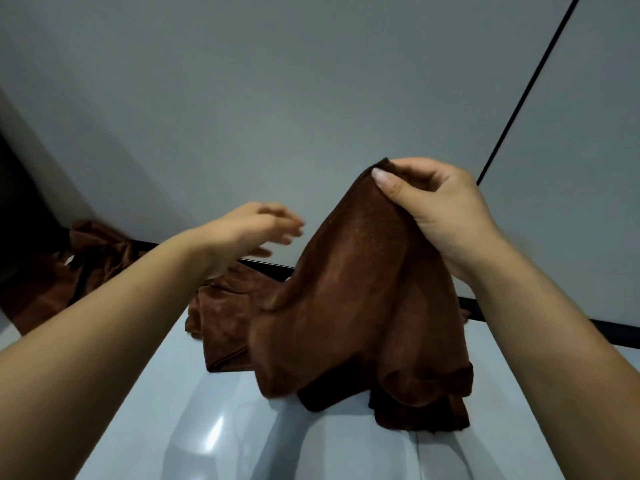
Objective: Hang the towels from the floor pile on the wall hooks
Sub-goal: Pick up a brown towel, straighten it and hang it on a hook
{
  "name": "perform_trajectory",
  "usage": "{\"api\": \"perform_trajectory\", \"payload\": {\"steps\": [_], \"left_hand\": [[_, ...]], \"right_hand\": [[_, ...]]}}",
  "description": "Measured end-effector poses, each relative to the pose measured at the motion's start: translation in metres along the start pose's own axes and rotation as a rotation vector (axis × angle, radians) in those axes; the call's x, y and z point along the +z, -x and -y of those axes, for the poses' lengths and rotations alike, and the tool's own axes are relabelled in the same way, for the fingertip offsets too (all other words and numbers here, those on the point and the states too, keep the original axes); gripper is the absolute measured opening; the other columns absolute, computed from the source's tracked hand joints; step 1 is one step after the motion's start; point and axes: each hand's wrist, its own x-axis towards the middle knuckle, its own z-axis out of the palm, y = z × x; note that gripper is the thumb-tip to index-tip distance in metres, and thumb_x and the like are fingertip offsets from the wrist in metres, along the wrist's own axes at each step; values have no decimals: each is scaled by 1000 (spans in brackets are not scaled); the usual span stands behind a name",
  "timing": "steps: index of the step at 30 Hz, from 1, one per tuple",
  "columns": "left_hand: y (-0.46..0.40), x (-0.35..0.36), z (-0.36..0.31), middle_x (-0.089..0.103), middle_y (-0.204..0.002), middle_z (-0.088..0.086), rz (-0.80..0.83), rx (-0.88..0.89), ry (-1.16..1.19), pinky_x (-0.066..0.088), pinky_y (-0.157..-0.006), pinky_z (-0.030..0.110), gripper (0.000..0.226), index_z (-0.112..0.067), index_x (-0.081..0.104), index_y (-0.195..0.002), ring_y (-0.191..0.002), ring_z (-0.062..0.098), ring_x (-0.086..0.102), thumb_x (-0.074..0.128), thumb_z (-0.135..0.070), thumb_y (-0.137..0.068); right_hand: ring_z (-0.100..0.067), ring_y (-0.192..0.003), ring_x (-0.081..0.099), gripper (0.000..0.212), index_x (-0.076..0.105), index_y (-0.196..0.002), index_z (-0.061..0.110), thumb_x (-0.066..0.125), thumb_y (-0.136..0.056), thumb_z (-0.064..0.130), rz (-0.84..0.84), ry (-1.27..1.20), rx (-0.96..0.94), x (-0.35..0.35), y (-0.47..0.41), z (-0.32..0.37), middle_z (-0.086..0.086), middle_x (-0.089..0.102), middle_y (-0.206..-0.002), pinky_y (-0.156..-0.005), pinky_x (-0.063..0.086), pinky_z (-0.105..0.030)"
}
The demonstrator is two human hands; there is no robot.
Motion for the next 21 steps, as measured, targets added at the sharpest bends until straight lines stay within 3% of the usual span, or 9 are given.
{"api": "perform_trajectory", "payload": {"steps": [2,6,10,13,15,18,21], "left_hand": [[5,11,-23,67,-99,-5,106,84,85,43,-94,33,12,-22,64,-96,-101,10,61,58,-17,-87],[14,27,-46,64,-82,-8,183,198,116,43,-91,30,12,-22,62,-80,-88,8,60,63,-28,-69],[15,36,-46,57,-74,1,105,269,157,48,-90,30,20,-15,54,-70,-78,13,56,60,-14,-89],[17,38,-45,54,-61,-6,53,316,189,46,-64,15,23,-14,51,-69,-58,3,52,58,-14,-90],[18,40,-47,50,-57,-7,-9,338,178,39,-54,14,26,-15,49,-67,-52,2,47,57,-17,-92],[18,44,-51,49,-61,-2,-151,391,180,39,-51,15,27,-15,47,-67,-53,5,46,56,-17,-93],[15,45,-53,51,-67,4,-286,440,181,43,-61,25,27,-15,48,-68,-64,15,49,57,-20,-93]], "right_hand": [[0,-71,64,9,69,-80,23,68,-82,14,29,7,-12,2,0,-1,13,69,-69,-71,52,-16],[4,-70,64,10,69,-80,22,67,-83,14,73,10,-20,1,1,-2,15,70,-68,-68,51,-12],[3,-71,65,10,69,-80,23,66,-84,14,78,0,-25,-2,0,-2,14,70,-68,-68,51,-12],[1,-71,65,6,68,-84,21,64,-86,17,87,18,-23,-2,0,-5,10,70,-71,-66,52,-14],[-2,-69,64,7,66,-85,19,61,-89,20,80,32,-16,1,1,-8,6,69,-75,-65,52,-16],[-2,-67,61,13,61,-82,20,56,-92,27,30,118,-46,6,2,-19,4,66,-74,-62,49,-19],[-1,-65,61,15,57,-79,23,56,-91,32,22,188,-48,10,5,-34,8,65,-73,-60,50,-21]]}}
